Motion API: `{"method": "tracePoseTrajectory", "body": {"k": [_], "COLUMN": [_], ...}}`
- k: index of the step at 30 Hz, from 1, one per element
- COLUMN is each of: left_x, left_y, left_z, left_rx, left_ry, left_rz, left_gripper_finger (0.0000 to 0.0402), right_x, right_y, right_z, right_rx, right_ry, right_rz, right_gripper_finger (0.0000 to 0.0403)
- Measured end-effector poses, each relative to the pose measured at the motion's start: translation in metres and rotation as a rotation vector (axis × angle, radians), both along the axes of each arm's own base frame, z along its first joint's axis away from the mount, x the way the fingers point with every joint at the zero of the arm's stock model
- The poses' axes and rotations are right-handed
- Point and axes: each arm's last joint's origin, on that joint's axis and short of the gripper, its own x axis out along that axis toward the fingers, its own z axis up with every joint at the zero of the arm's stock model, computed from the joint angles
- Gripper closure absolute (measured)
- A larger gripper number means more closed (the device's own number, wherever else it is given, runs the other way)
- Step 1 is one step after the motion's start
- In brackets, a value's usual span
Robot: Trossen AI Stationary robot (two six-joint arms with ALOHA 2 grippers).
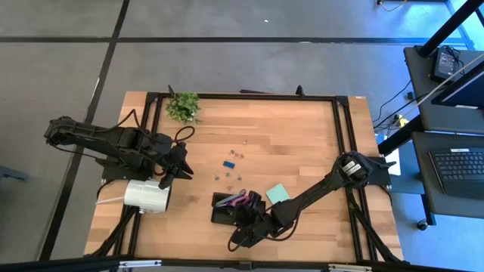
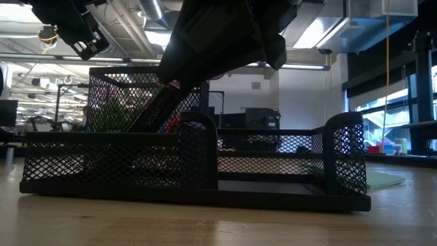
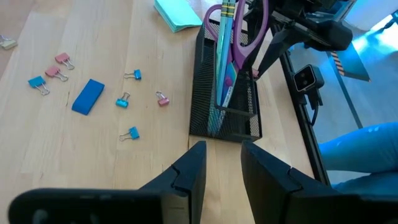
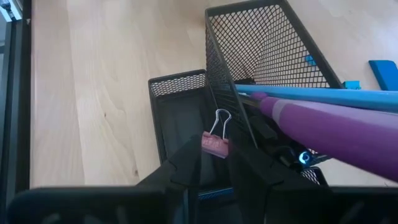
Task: Pick and place office supplies into organizer
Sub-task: Put the binder clip into the desk organizer, then put the light blue sticky note into the desk organizer
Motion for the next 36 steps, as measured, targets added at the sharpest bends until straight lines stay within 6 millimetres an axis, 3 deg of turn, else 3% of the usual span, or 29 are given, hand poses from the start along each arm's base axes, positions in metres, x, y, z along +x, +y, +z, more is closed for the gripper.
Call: {"method": "tracePoseTrajectory", "body": {"k": [20,30,36], "left_x": [-0.0007,-0.0007,-0.0007], "left_y": [0.0001,0.0001,0.0001], "left_z": [-0.0009,-0.0008,-0.0009], "left_rx": [0.001,0.001,0.001], "left_ry": [0.012,0.011,0.012], "left_rz": [0.0,0.001,0.0], "left_gripper_finger": [0.0306,0.0306,0.0306], "right_x": [0.0,-0.0001,-0.0011], "right_y": [0.0,-0.0001,0.0017], "right_z": [0.0,-0.0001,0.0018], "right_rx": [0.003,0.001,0.074], "right_ry": [0.0,0.0,0.043], "right_rz": [-0.003,-0.003,0.059], "right_gripper_finger": [0.032,0.0253,0.024]}}
